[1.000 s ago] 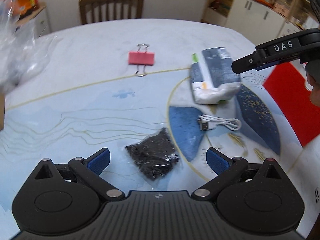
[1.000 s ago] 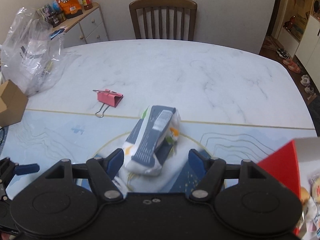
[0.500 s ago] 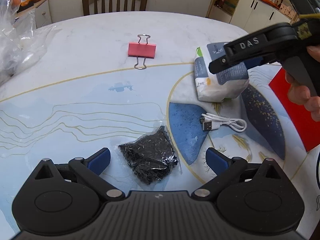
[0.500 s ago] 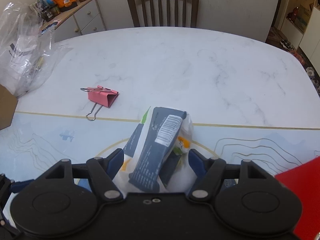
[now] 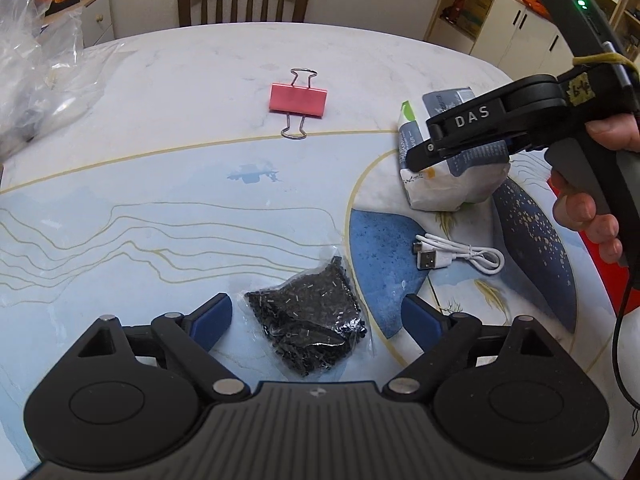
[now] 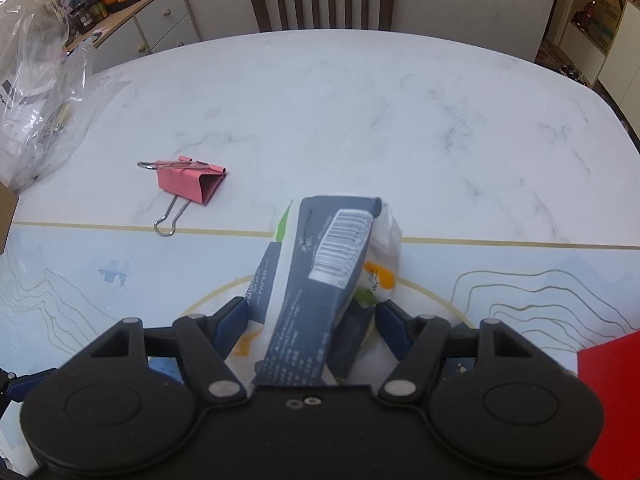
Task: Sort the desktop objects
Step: 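Grasp the black snack bag with the left tool while the right tool grasps the grey tissue pack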
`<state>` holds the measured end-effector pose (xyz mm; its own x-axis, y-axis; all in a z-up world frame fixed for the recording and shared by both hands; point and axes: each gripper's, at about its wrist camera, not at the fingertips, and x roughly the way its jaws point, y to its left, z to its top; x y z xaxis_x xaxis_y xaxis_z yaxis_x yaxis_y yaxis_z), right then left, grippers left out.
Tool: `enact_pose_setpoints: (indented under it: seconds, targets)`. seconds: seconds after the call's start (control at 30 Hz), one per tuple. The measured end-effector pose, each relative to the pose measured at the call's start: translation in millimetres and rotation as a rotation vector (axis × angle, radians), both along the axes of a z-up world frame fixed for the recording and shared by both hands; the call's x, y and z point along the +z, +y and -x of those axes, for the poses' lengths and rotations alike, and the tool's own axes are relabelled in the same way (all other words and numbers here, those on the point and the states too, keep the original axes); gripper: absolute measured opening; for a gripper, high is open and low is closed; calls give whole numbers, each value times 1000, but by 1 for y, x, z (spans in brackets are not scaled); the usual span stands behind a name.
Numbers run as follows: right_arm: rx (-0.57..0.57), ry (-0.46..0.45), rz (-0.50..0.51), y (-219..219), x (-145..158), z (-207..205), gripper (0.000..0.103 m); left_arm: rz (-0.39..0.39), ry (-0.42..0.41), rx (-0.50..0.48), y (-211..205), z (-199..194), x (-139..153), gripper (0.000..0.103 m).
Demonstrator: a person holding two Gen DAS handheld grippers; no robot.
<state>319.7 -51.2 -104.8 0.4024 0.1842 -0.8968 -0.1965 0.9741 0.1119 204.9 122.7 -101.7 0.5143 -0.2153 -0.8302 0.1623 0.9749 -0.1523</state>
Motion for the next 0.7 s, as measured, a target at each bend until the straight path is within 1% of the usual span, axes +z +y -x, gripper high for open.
enact_pose_setpoints:
  seconds: [0.1,0.17,0.23,0.27,0.3,0.33,0.37,0.4,0.47,0.5,0.57,0.63,0.7]
  targets:
    - [-5,-7,-1,0,-3,1,70,-21,-9,-19,-3,1,-1,90]
    - [-1,-16,7,2,-4,3,70,-38,-21,-24,-4,3,-1,85]
    - [-5,-22,13,3,-4,4,67,-52,-31,-27,-5,3,0,74]
    - [-9,-24,13,2,-4,4,61,-56,-35,-25,-4,3,1,70]
    - [-11,-25,10,2,-3,4,58,-58,-39,-25,-4,3,1,63]
    - [-14,-21,4,1,-3,4,52,-58,-41,-27,-4,3,2,58]
    - [-16,-17,-1,0,-2,5,48,-62,-43,-30,-4,3,2,55]
    - [-17,-13,-2,0,-2,6,47,-68,-45,-33,-5,4,2,52]
    - [-22,-15,1,-1,0,8,41,-77,-49,-39,-6,4,2,50]
    - [-25,-18,1,-2,1,10,39,-77,-49,-40,-7,4,2,47]
    - [-30,-22,-2,-4,6,13,31,-71,-44,-40,-6,3,3,44]
    - [-31,-31,-3,-6,11,18,27,-58,-38,-35,-4,2,3,41]
    - [-35,-40,-6,-8,16,22,24,-47,-33,-27,-2,2,4,40]
